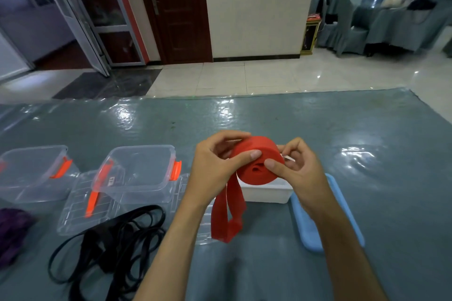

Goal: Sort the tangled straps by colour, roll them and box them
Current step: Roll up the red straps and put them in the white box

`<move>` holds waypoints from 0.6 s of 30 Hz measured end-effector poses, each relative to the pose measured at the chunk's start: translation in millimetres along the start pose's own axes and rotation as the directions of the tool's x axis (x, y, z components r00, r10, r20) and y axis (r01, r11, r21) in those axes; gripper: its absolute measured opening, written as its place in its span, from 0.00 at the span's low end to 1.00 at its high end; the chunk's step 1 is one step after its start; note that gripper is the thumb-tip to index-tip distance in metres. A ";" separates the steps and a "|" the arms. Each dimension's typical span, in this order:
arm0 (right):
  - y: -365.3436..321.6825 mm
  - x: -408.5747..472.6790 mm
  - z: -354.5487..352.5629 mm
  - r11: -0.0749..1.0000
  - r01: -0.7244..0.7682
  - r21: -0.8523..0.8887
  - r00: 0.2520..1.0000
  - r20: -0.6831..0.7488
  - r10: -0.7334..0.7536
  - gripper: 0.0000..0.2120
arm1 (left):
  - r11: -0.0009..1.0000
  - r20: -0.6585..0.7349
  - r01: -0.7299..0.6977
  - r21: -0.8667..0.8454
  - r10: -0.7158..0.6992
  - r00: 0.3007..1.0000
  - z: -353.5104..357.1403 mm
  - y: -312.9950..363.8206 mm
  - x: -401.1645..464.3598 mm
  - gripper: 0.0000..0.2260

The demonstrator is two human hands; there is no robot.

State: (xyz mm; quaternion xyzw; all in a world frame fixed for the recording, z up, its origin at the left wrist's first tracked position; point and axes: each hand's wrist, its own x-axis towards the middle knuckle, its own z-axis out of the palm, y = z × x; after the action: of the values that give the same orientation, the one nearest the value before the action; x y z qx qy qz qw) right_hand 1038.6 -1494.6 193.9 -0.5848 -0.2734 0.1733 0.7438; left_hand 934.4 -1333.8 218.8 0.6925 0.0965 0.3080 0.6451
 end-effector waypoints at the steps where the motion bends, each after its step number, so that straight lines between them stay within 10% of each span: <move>1: 0.2 0.6 0.3 1.000 0.006 0.017 1.000 -0.014 -0.006 0.20 | 1.000 -0.007 0.001 -0.003 -0.001 1.000 0.6 -2.1 0.4 0.12; 7: 4.2 7.5 2.6 0.984 0.021 0.176 0.999 -0.042 -0.013 0.22 | 0.997 0.176 0.031 0.068 -0.042 0.984 -12.6 -9.8 7.2 0.19; 18: 4.4 27.4 -23.6 0.997 -0.080 0.013 0.982 0.174 0.076 0.27 | 0.998 0.019 0.054 -0.012 -0.054 0.998 -4.3 -21.3 17.0 0.25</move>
State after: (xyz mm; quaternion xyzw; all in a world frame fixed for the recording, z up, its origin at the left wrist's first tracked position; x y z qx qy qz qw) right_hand 1074.9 -1496.0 191.3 -0.5704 -0.3122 0.2552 0.7156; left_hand 951.1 -1318.0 203.6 0.6884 0.1072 0.2848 0.6585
